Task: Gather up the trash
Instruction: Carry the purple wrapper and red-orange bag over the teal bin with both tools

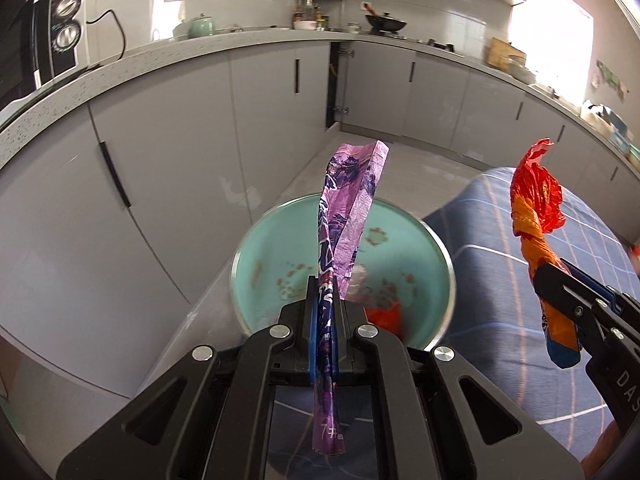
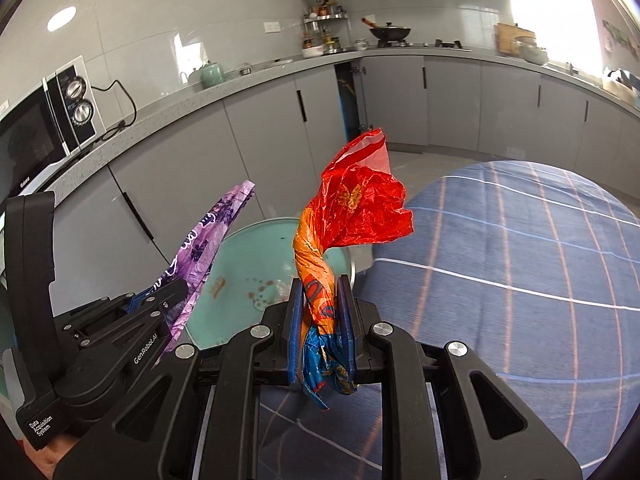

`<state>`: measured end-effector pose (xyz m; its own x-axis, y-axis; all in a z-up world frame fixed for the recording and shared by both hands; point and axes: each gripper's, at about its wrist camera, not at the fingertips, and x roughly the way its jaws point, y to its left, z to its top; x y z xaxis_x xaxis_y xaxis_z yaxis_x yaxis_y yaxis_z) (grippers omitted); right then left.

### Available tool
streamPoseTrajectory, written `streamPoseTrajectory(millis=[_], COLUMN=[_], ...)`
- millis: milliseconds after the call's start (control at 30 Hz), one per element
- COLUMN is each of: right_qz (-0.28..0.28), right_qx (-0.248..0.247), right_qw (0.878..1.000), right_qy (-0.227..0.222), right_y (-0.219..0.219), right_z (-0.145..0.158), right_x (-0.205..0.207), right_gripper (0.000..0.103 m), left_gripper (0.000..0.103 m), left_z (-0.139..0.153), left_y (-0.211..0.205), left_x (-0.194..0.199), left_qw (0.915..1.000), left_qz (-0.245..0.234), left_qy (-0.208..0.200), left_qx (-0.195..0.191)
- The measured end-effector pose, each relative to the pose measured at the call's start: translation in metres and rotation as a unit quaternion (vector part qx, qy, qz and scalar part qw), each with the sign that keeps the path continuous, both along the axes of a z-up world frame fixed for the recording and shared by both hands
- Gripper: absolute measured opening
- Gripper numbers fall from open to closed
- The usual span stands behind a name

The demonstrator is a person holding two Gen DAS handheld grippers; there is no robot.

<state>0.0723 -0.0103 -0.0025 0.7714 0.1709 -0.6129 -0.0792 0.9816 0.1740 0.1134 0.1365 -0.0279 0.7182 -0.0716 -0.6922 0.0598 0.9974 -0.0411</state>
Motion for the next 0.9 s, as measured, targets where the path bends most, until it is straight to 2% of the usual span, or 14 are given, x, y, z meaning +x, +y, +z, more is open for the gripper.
streamPoseTrajectory(millis=[200,433,900], right_qz=[0.017,0.022,0.030], right_qx=[-0.008,0.011,-0.001], right_qw=[1.000,0.999,0.998], right_qy=[0.008,0.028,0.055], right_y=[0.022,0.029,0.038], right_z=[-0.006,-0.019,-0.039], right_x=[0.017,0.035,0.065], right_gripper=[0.018,0.018,0.018], left_gripper=[0.005,0.005,0.005], left_z=[-0.006,-0.018,-0.041], left_y=[0.012,0.017,0.020], left_x=[0.011,0.024,0.046], left_qw=[0.9998,0.9994,0.9984], left_qz=[0.013,0.017,0.018], left_qy=[0.009,0.026,0.051], left_qx=[-0.013,-0.015,-0.018])
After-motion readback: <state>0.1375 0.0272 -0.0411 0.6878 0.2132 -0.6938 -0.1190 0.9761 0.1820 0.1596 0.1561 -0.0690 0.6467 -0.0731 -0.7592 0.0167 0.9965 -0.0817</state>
